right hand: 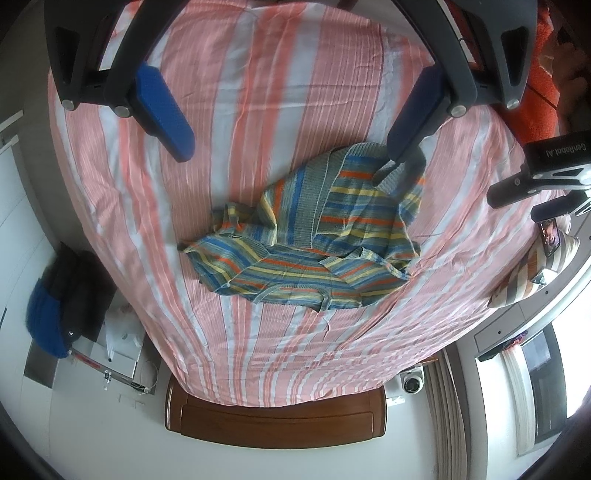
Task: Fold small clothes
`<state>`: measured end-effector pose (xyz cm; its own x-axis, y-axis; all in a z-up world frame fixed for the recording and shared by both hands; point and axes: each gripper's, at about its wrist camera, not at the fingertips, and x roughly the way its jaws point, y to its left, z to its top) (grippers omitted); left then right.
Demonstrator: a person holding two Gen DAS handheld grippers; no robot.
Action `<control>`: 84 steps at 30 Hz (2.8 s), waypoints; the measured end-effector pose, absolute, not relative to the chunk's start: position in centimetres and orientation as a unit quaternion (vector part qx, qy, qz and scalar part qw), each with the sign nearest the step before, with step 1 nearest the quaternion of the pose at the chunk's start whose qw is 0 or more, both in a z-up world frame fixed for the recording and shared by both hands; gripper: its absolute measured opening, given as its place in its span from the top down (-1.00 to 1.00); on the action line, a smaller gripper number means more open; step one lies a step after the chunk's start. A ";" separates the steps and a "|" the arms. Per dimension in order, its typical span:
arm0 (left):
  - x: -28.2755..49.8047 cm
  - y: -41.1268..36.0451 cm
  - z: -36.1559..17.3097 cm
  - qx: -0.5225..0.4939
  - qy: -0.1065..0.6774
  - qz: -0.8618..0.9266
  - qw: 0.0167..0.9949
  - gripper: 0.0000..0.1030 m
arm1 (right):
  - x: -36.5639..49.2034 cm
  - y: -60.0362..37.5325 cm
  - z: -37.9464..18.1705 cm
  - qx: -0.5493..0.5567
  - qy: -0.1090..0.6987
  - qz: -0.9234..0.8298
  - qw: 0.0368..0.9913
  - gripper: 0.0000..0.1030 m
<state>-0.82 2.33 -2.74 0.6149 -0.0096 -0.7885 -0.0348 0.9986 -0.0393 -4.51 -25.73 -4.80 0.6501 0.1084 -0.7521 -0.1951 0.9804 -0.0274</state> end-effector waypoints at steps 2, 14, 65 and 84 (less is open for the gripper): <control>-0.9 2.3 -2.8 -0.025 0.438 0.007 0.899 -0.99 | -4.5 -25.7 -4.8 -0.053 0.410 0.084 0.907 -0.99; -1.2 2.1 -2.9 -0.019 0.438 0.006 0.899 -0.99 | -4.6 -25.6 -5.3 -0.051 0.411 0.082 0.906 -0.99; -1.6 1.6 -3.0 -0.022 0.435 0.002 0.900 -0.99 | -4.5 -26.2 -5.1 -0.040 0.407 0.076 0.909 -0.99; -1.6 1.9 -3.1 -0.023 0.436 0.001 0.900 -0.99 | -4.6 -26.1 -5.1 -0.039 0.408 0.077 0.909 -0.99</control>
<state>-1.55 1.90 -3.06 0.6198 -0.0178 -0.7846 -0.0224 0.9989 -0.0404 -4.59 -26.13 -5.05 0.6552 0.1079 -0.7477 -0.1716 0.9851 -0.0083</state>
